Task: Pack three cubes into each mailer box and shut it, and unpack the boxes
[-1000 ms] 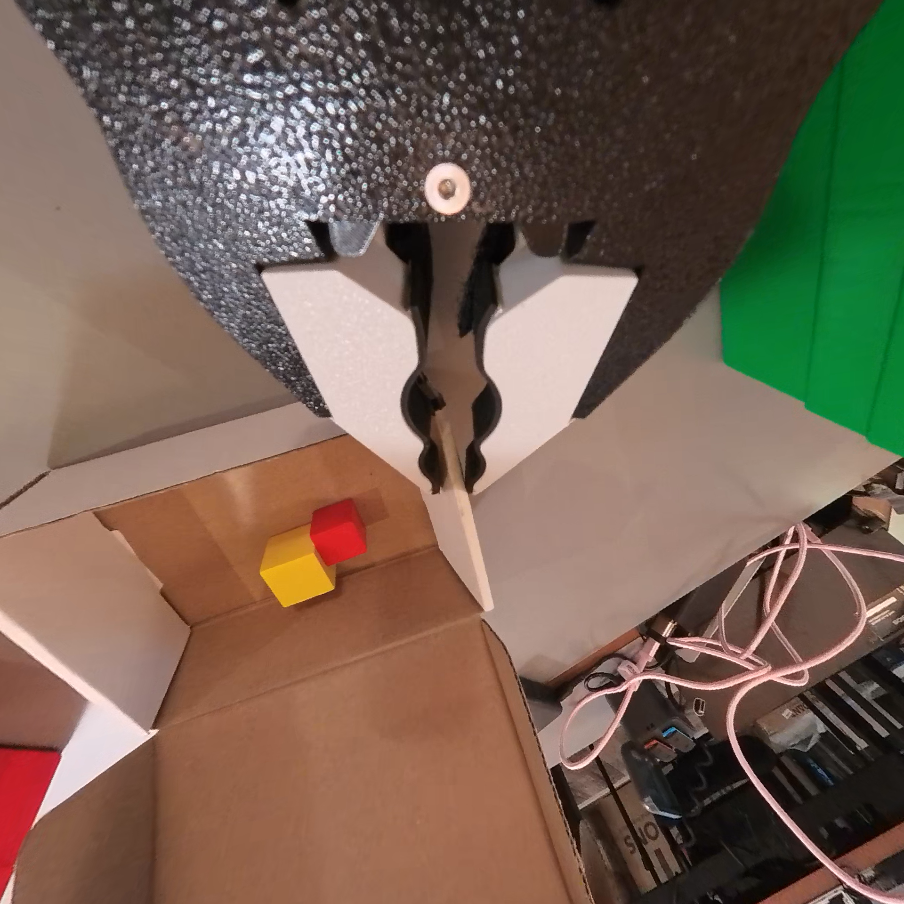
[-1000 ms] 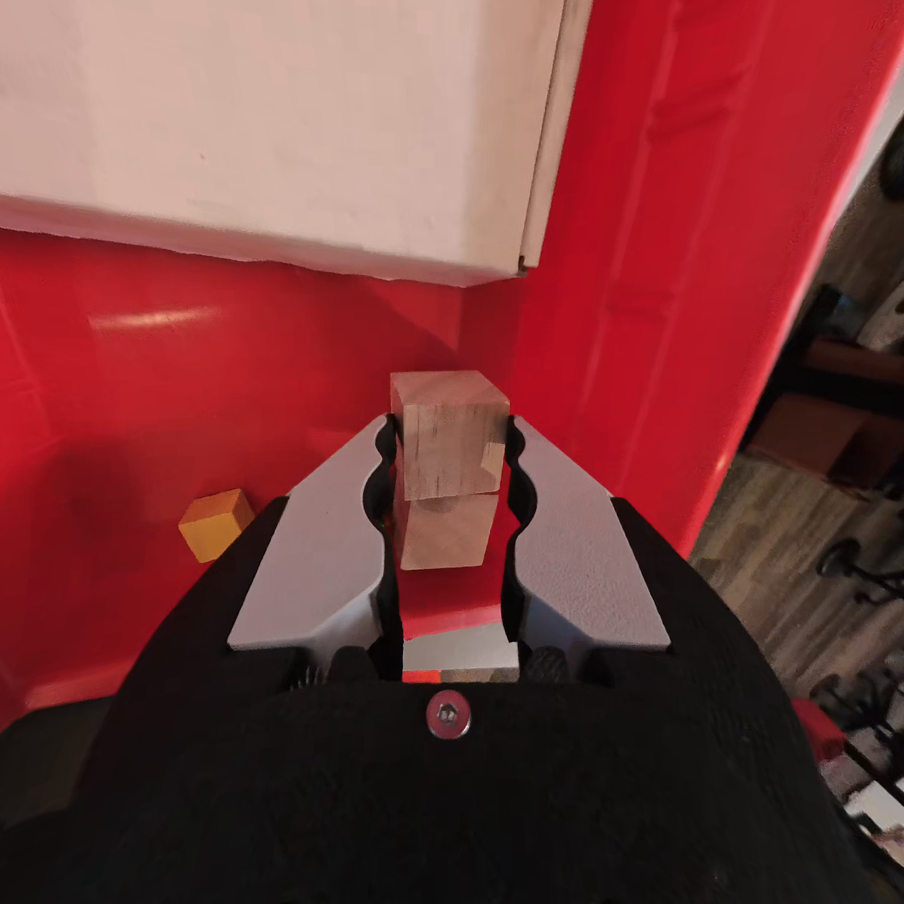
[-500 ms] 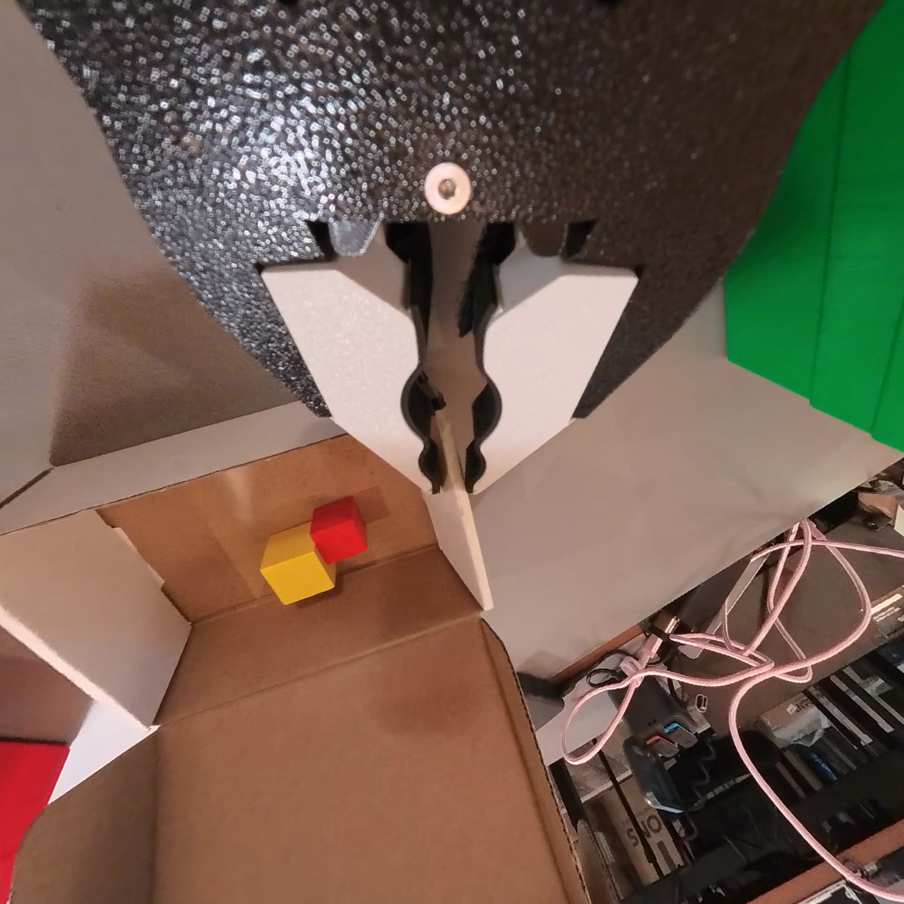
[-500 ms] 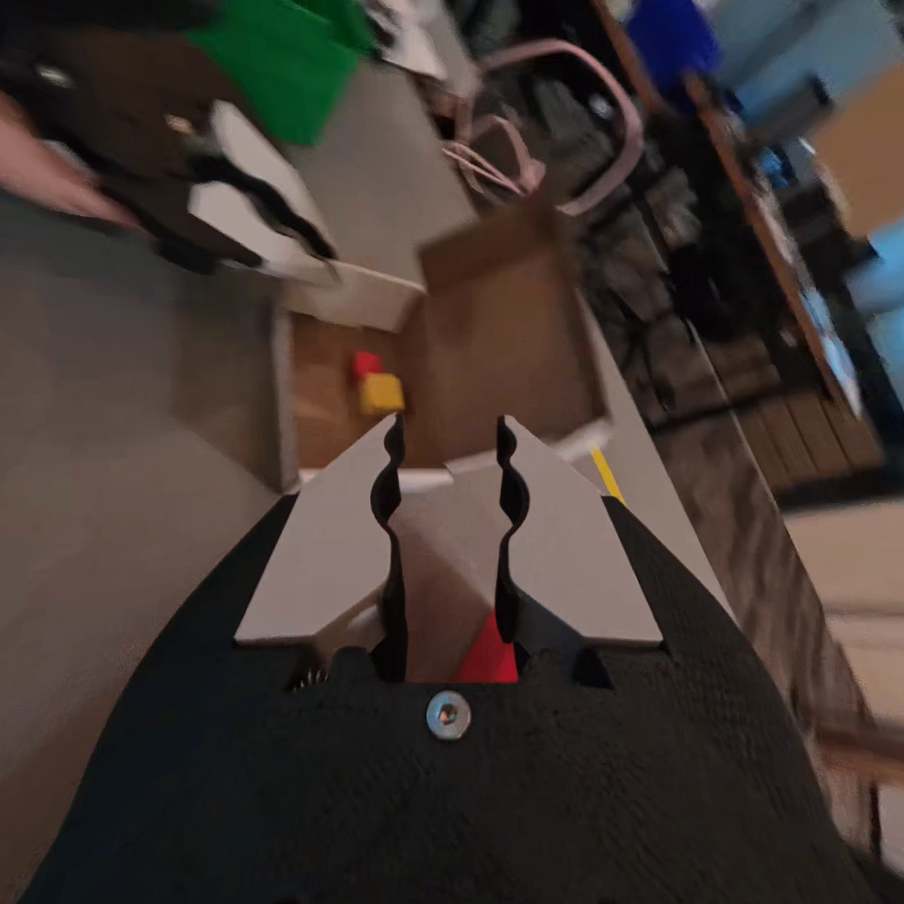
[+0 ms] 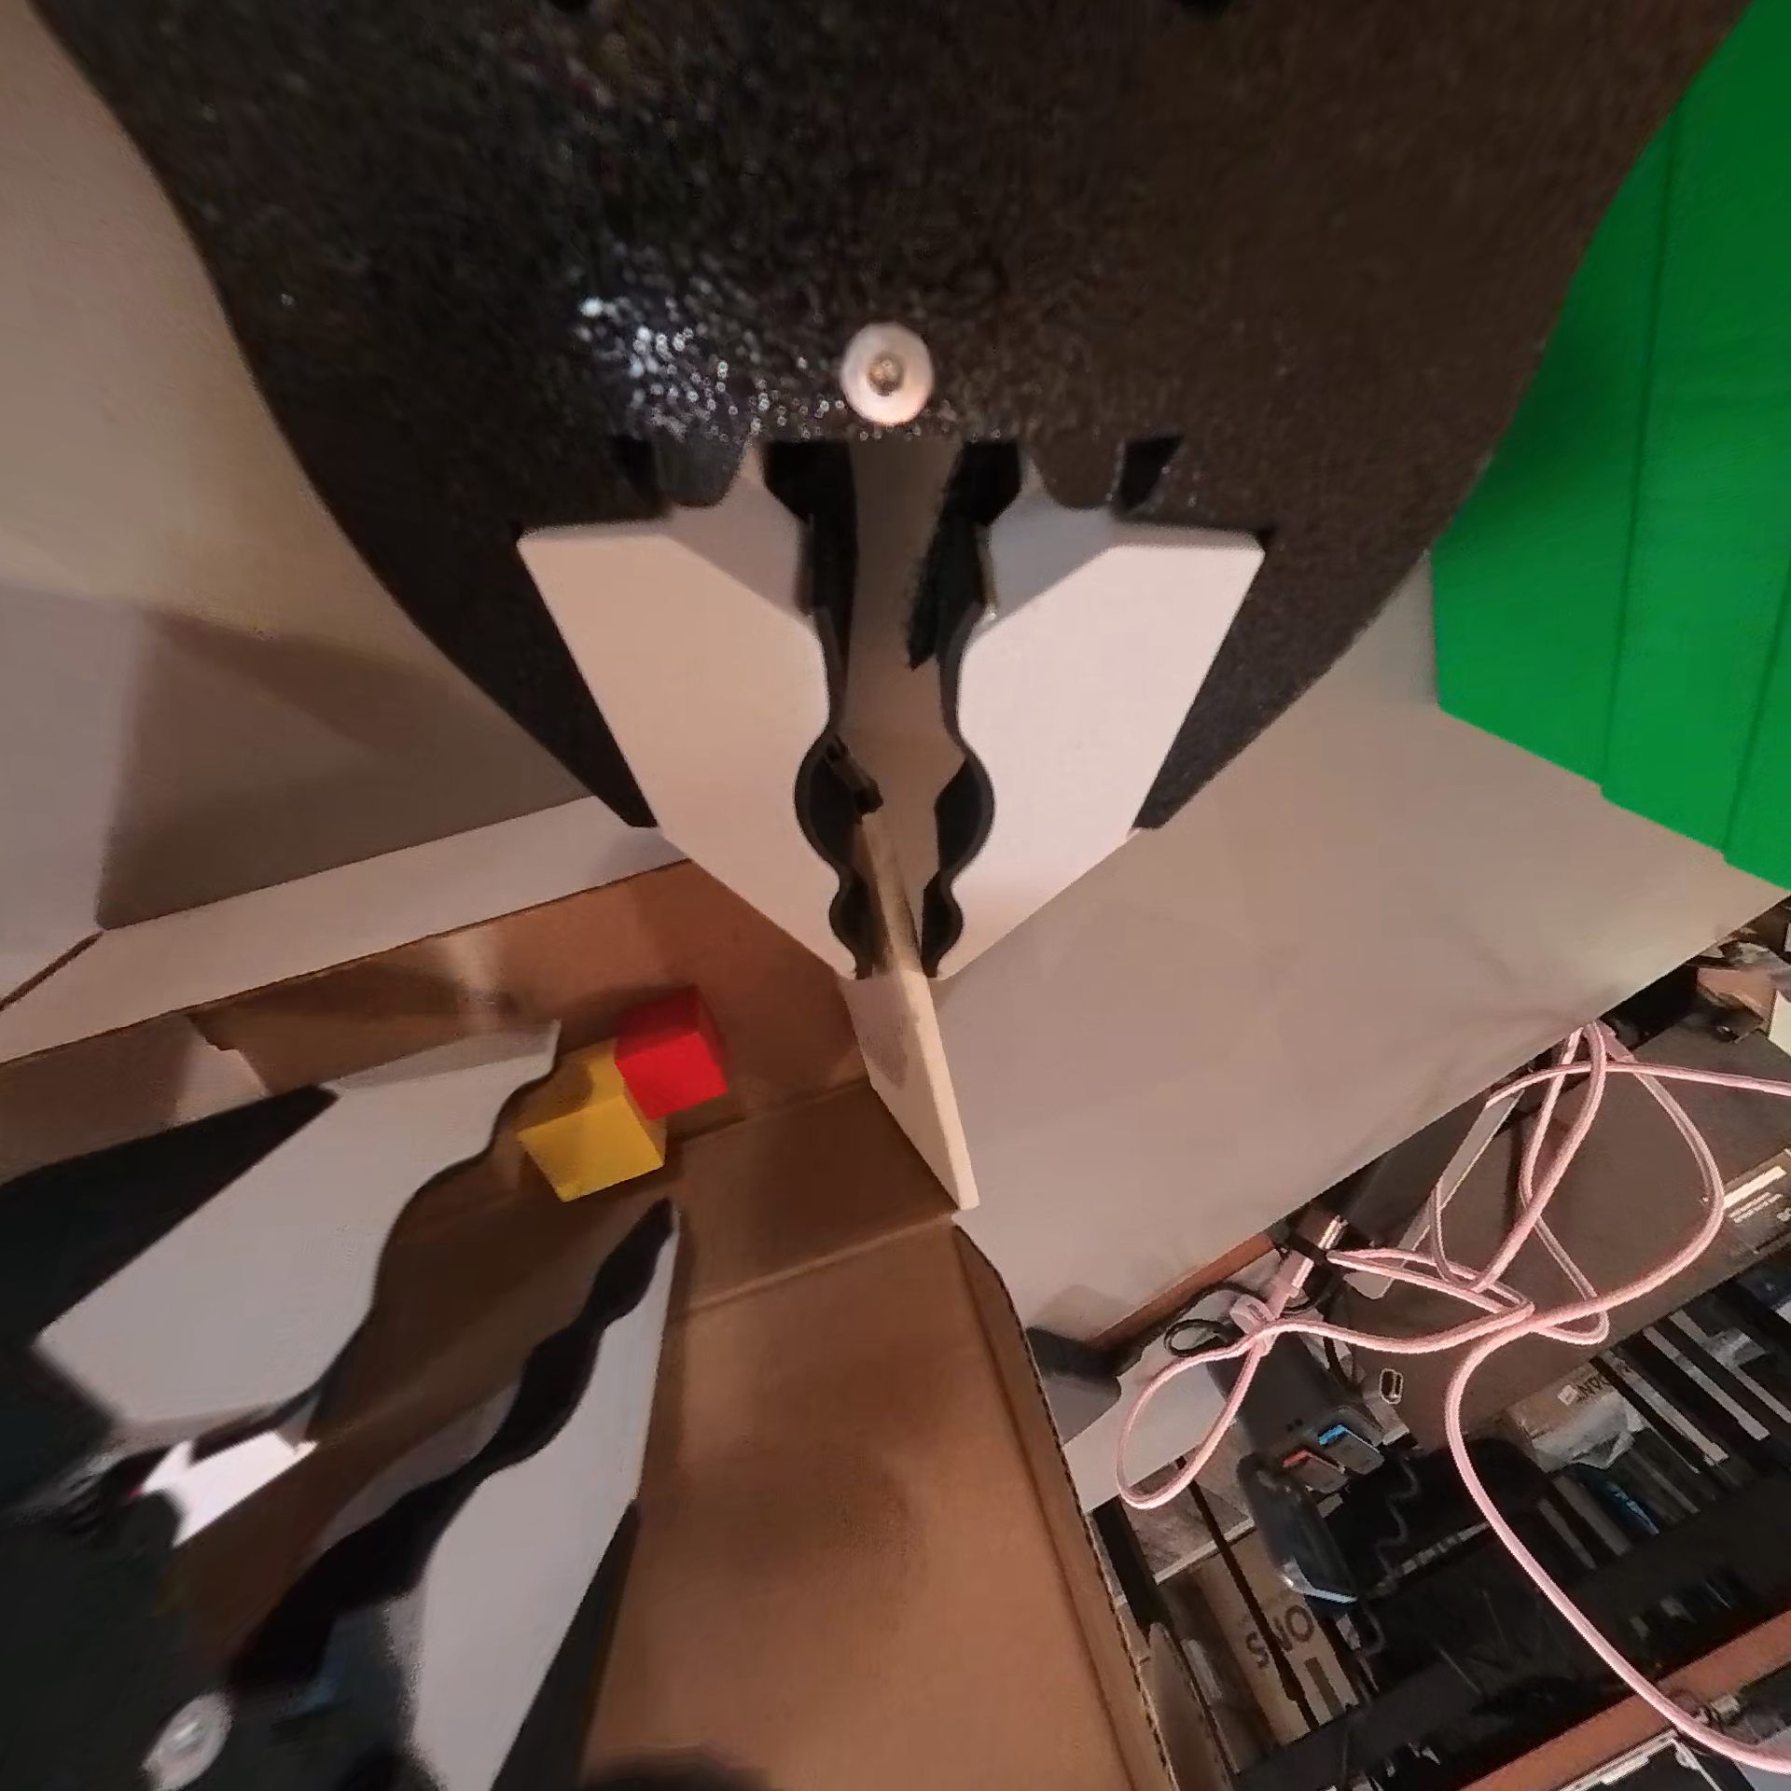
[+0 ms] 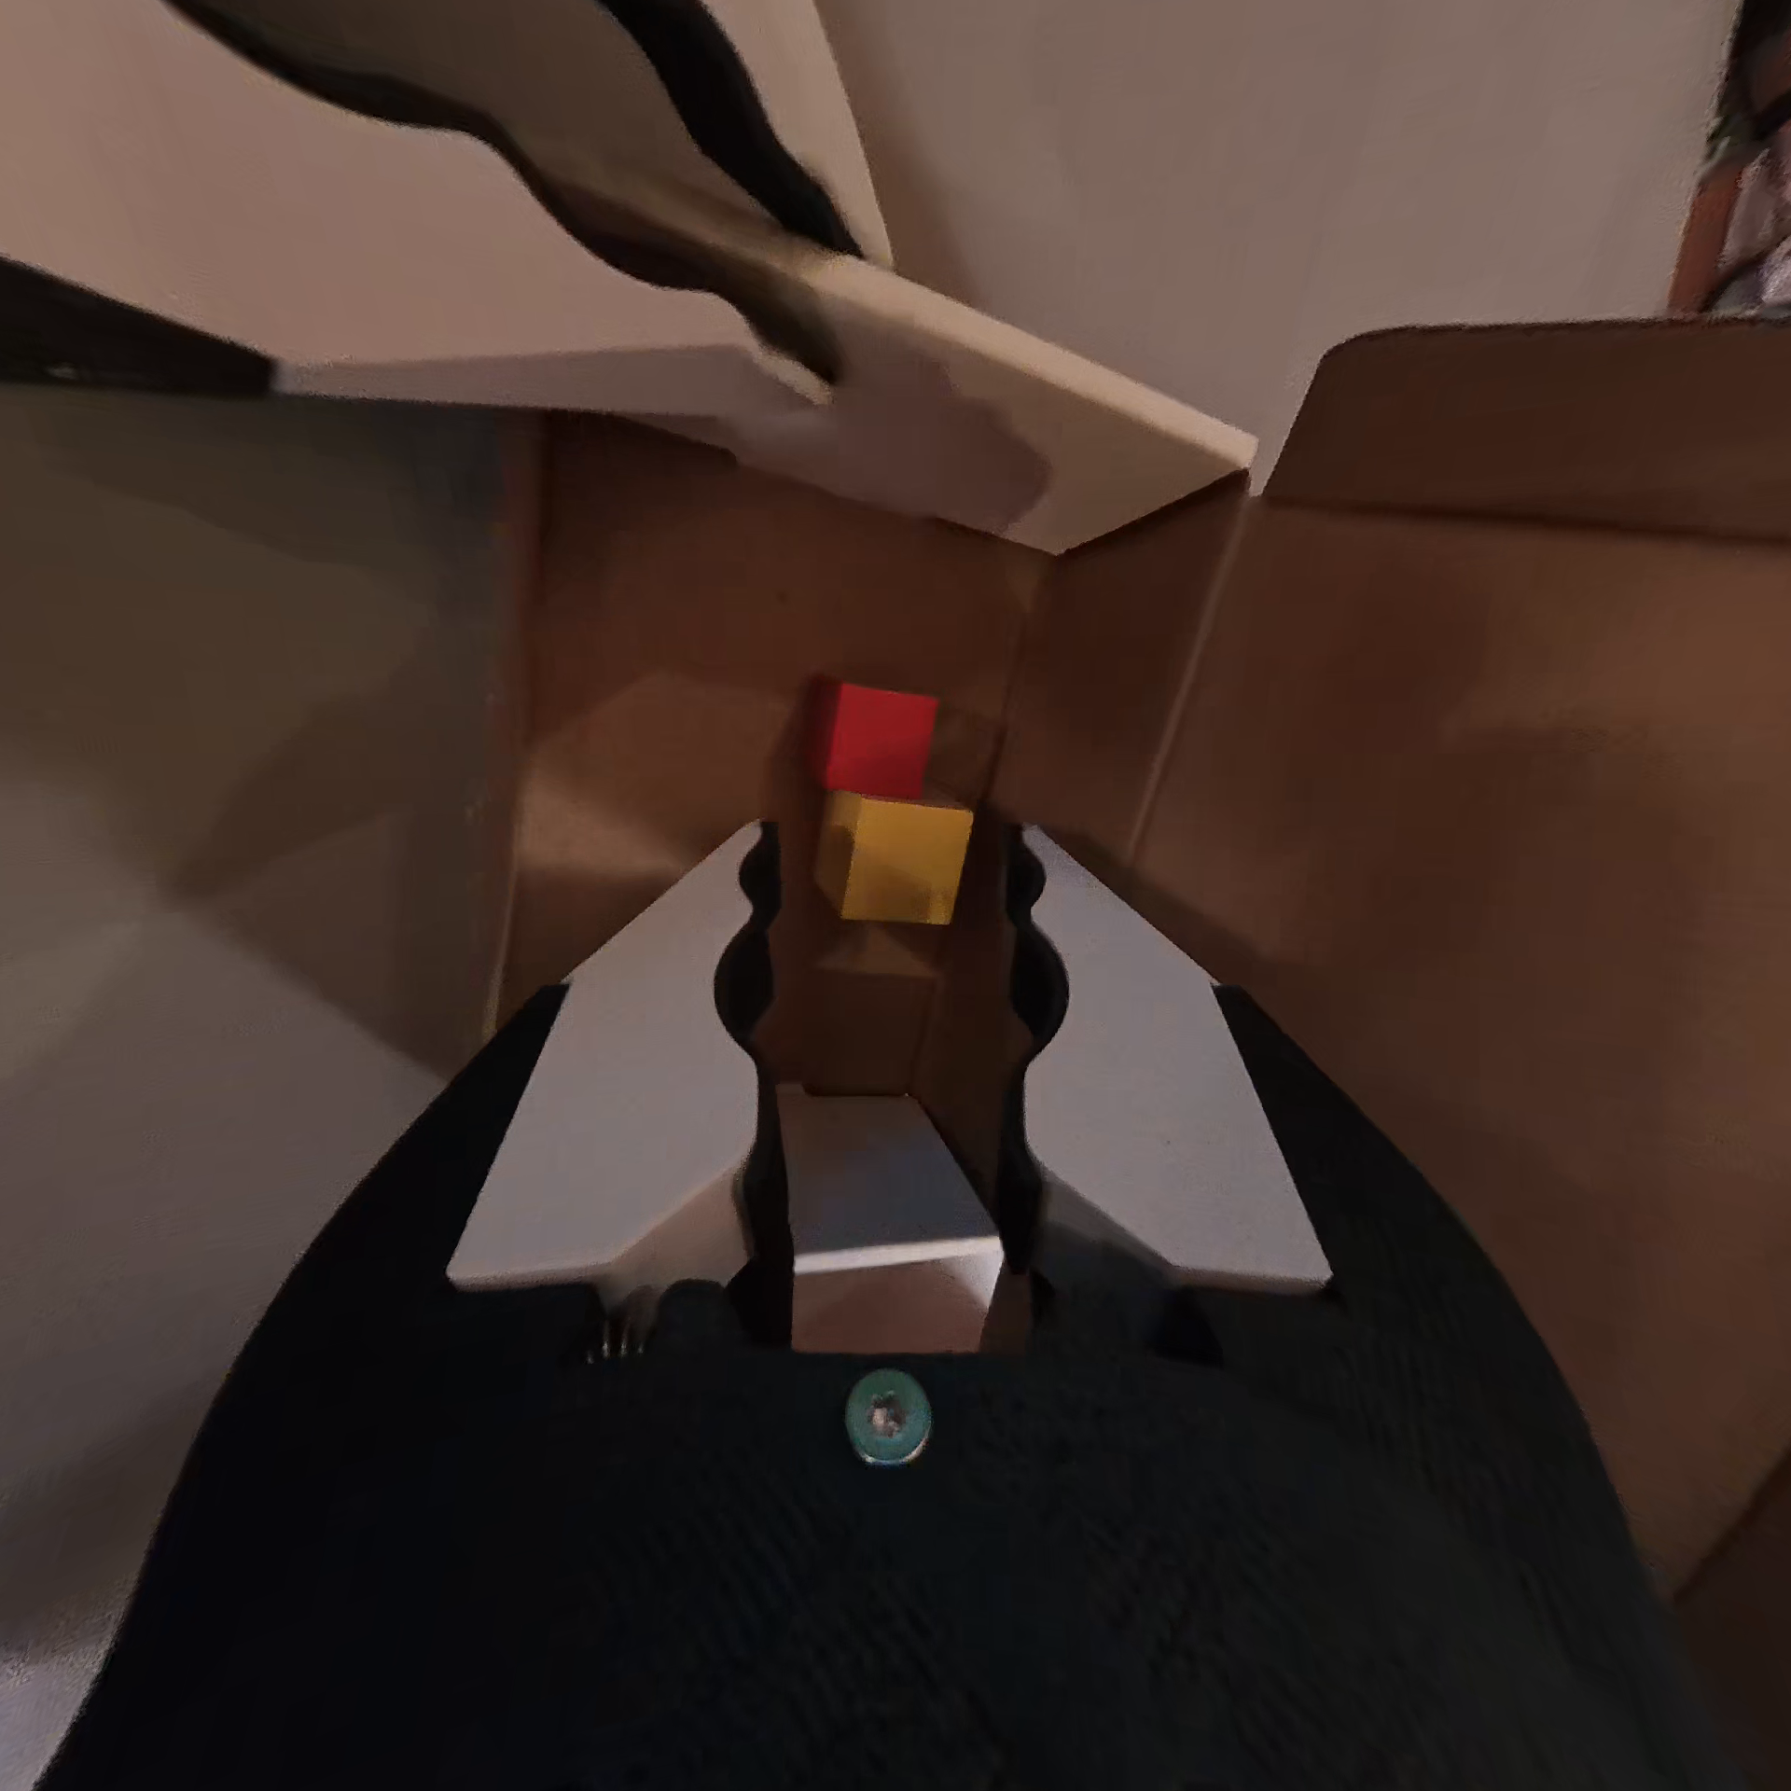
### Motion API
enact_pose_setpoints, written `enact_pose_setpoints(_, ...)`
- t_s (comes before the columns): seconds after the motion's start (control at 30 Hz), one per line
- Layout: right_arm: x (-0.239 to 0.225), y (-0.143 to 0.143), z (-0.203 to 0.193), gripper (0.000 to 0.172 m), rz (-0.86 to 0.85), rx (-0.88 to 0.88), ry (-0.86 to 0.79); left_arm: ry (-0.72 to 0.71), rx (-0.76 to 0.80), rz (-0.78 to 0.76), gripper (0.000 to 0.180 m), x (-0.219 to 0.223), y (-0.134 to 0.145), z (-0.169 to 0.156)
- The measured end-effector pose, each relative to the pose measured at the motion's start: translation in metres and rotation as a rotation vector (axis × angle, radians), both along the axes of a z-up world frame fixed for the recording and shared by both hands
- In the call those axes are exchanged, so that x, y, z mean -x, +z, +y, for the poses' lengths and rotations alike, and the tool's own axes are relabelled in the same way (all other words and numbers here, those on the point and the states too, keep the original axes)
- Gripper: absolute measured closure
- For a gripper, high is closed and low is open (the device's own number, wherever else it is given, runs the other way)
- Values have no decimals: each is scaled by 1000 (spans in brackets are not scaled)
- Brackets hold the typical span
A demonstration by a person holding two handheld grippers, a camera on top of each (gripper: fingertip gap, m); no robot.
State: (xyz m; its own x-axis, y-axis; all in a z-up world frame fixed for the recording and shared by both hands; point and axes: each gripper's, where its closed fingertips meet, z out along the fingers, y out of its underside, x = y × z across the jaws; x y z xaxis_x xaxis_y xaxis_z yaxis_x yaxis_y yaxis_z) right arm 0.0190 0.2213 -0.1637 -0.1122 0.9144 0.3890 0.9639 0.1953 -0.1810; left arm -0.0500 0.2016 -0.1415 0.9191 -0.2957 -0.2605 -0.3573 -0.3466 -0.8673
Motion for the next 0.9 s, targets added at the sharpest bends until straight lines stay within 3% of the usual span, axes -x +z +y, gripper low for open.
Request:
enact_pose_setpoints(0.17, -6, -13, 5, 125, -63, 37, -66, 1, 5, 0, 173, 1, 0, 0)
enact_pose_setpoints(0.23, -6, -12, 6, 142, -69, 32, -57, -2, 3, 4, 173, 1, 0, 0)
enact_pose_setpoints(0.3, -7, -12, 2, 143, -70, 40, -42, -2, 3, 3, 173, 1, 0, 0)
enact_pose_setpoints(0.43, -13, 4, -11, 144, -25, 20, 2, -5, 2, 9, 173, 1, 0, 0)
enact_pose_setpoints(0.6, -42, 62, -40, 143, 111, -109, 17, -5, 1, 10, 172, 1, 0, 0)
enact_pose_setpoints(0.7, -82, 122, -54, 144, 240, -241, -49, -5, 0, 13, 172, 0, 0, 0)
enact_pose_setpoints(0.8, -156, 177, -50, 144, 303, -419, -287, -7, 1, 3, 172, 0, 0, 1)
enact_pose_setpoints(0.9, -246, 182, -42, 144, 197, -474, -617, -7, 1, 4, 172, 0, 0, 1)
